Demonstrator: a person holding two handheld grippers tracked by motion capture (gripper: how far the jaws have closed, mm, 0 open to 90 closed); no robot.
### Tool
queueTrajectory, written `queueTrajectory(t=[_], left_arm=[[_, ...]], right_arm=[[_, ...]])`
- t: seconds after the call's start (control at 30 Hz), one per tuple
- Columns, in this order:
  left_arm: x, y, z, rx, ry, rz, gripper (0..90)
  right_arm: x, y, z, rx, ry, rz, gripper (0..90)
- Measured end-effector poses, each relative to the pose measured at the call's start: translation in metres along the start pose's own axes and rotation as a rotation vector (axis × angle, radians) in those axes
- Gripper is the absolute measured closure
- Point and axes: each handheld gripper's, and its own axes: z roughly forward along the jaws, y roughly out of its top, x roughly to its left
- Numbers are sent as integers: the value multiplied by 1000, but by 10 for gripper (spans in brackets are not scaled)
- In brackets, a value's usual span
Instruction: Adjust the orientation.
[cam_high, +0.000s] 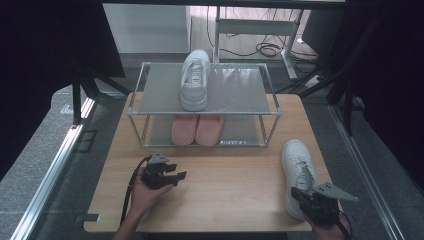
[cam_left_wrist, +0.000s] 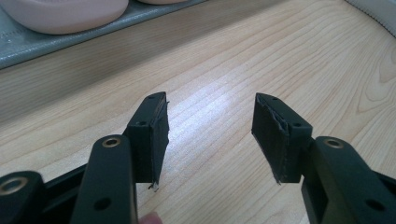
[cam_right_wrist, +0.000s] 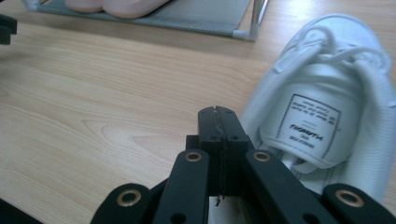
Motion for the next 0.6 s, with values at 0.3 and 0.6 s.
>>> queueTrajectory(t=[0.3,0.6], left_arm=[[-1,0,1,4,-1,3,466],[0,0,1,6,-1,3,465]], right_arm=[[6,-9,1,32,-11,-15,900],[0,-11,-3,41,-19,-5,900]])
